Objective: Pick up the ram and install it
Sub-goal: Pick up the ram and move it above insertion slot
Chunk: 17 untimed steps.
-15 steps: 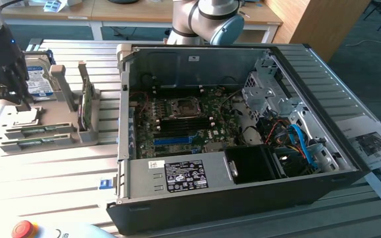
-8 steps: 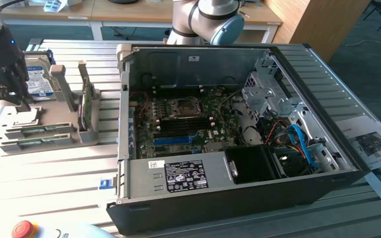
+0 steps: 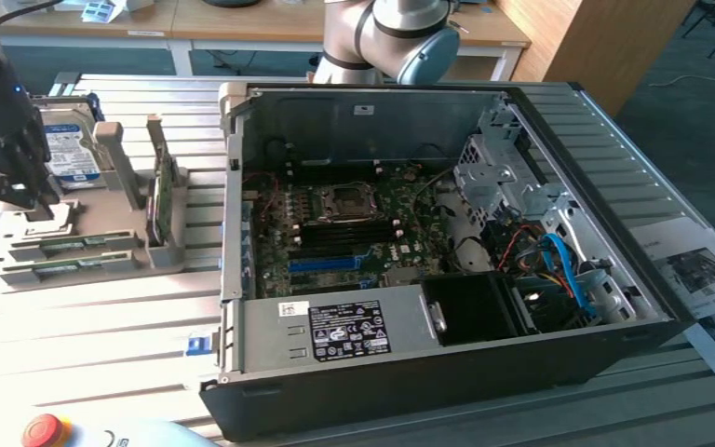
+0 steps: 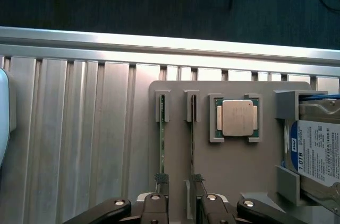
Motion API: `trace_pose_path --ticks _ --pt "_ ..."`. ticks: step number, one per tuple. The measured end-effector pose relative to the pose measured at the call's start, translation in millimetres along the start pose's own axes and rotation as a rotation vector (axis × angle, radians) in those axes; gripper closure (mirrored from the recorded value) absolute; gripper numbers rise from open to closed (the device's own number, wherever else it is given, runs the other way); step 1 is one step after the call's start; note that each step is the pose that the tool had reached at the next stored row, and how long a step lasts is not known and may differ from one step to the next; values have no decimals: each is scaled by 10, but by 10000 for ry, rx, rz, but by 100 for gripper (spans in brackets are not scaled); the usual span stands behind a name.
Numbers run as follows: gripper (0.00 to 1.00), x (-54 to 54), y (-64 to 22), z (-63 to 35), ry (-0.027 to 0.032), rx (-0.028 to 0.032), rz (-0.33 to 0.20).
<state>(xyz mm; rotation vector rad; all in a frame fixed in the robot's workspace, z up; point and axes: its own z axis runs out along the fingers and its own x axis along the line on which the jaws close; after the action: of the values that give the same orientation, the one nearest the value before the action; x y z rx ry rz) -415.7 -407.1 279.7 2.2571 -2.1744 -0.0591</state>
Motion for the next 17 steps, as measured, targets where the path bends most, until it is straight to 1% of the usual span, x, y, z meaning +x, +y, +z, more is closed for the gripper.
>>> trace_pose_path --ticks 17 --pt "70 11 4 300 1 -1 0"
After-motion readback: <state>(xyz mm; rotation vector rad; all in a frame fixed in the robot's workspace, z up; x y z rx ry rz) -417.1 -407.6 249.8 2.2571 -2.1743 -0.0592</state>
